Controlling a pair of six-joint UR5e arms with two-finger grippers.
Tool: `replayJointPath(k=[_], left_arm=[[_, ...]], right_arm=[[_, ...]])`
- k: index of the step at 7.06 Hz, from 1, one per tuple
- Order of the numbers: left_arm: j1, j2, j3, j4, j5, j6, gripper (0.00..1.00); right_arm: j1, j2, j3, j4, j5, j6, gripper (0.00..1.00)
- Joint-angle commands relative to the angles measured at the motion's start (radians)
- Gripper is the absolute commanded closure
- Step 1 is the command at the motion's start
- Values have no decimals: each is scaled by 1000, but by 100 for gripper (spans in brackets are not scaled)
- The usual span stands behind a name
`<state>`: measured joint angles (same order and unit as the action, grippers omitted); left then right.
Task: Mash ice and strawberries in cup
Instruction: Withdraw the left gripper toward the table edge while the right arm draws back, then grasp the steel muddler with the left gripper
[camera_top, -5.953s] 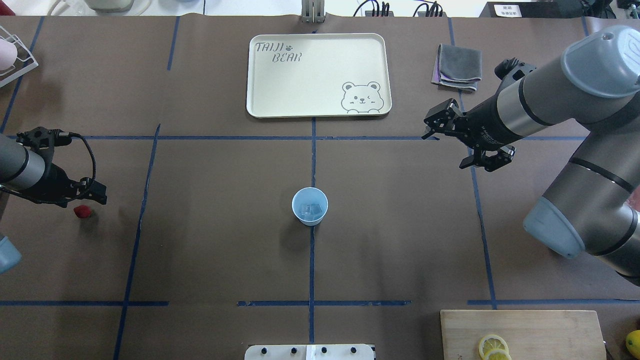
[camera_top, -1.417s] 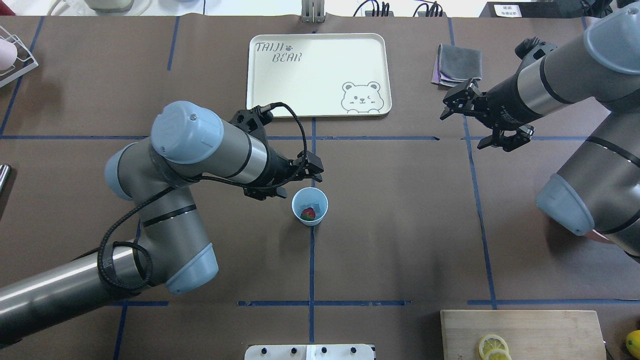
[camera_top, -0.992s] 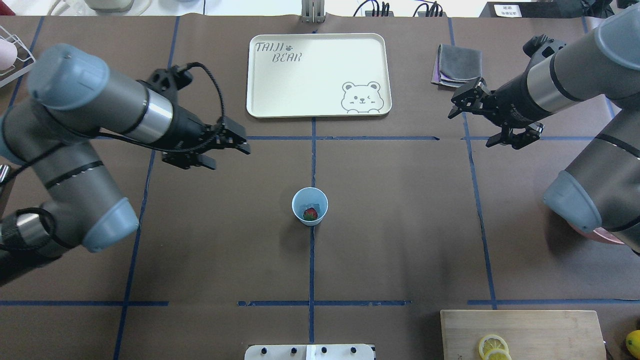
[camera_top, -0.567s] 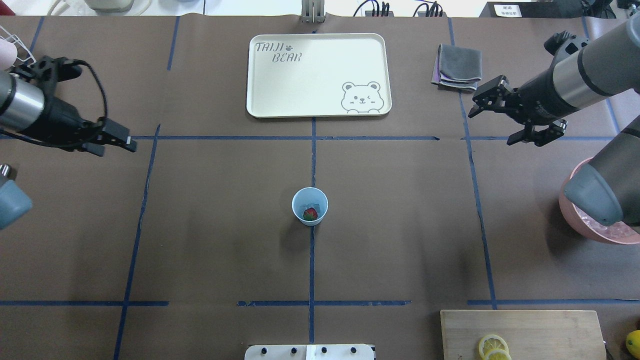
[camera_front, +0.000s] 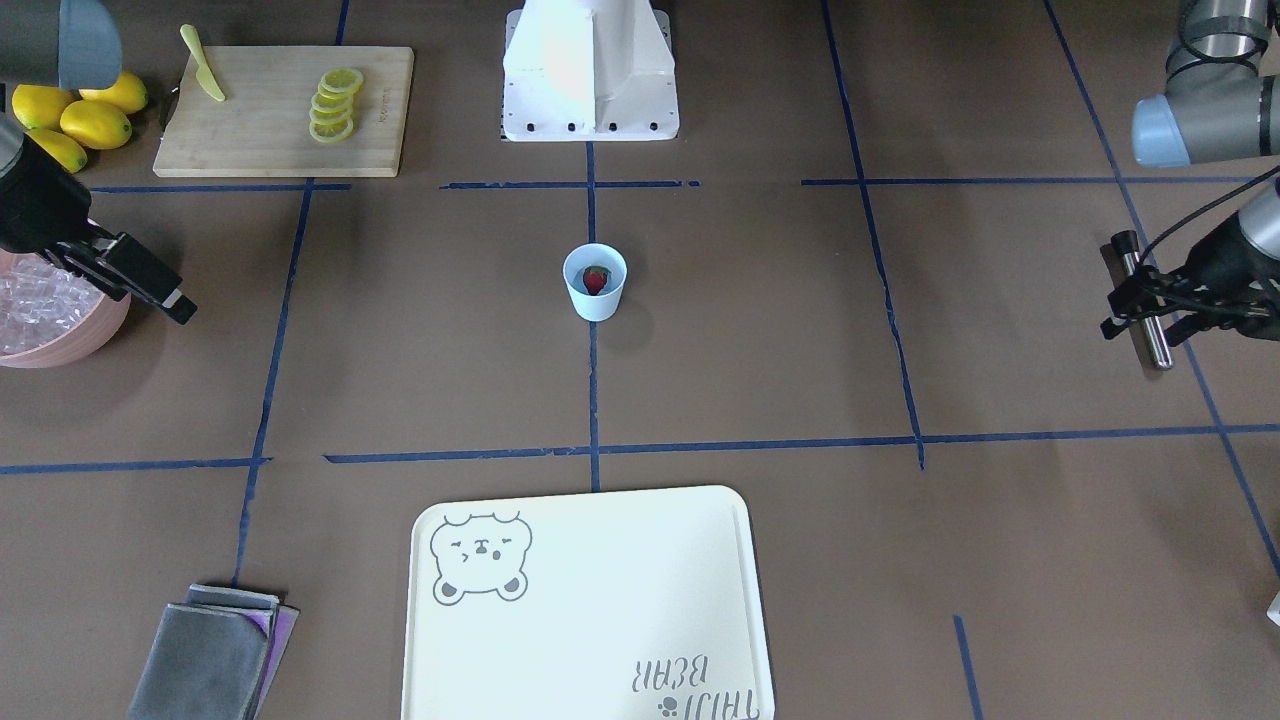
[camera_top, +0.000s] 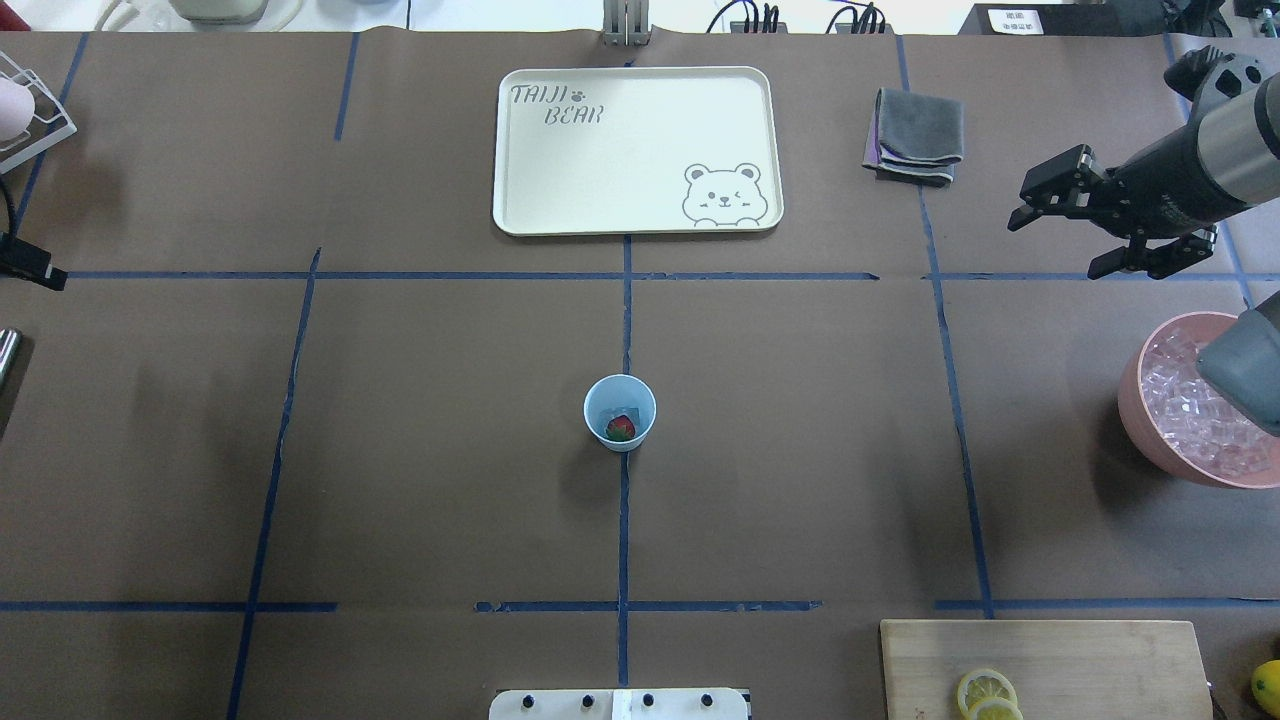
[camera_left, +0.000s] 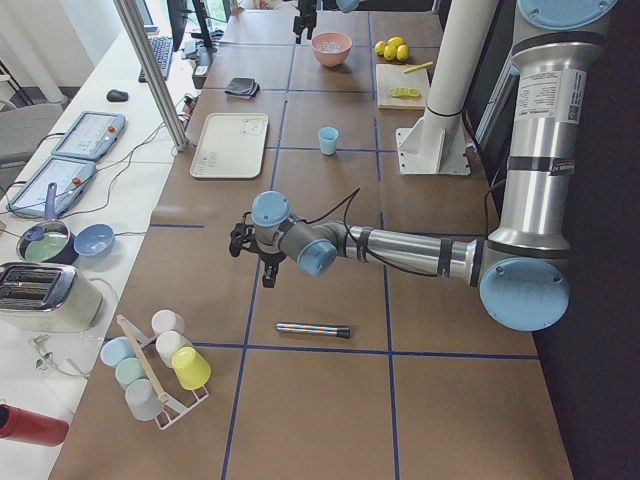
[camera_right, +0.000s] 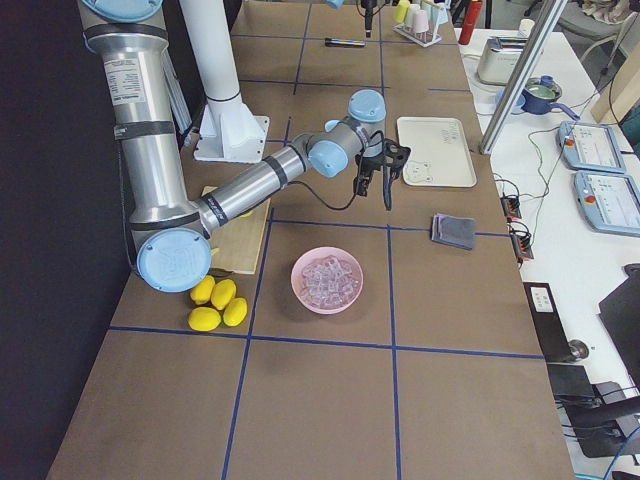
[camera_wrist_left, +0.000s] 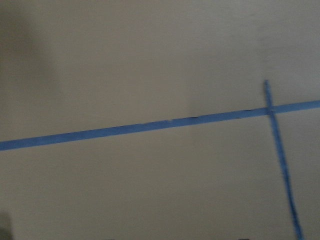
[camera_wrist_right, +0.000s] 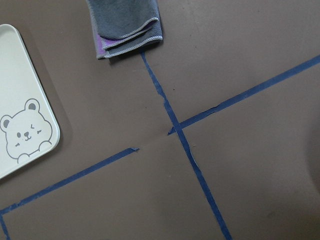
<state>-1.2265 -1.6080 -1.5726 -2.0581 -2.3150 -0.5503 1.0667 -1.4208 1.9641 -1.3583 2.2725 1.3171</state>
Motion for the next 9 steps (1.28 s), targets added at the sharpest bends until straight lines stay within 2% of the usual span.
replayJointPath(k=[1, 2, 6, 9], left_arm=[[-27, -1, 42, 83, 5, 7, 13], [-22, -15, 109, 76, 5, 12, 13], [80, -41, 215, 67, 48, -14, 7], [79, -9, 221, 17, 51, -5, 7]], right_arm=[[2, -4, 4, 5, 2, -4, 0], [2, -6, 10, 5, 2, -3, 0], [-1, -7, 12, 5, 1, -4, 0], [1, -7, 16, 5, 2, 2, 0]])
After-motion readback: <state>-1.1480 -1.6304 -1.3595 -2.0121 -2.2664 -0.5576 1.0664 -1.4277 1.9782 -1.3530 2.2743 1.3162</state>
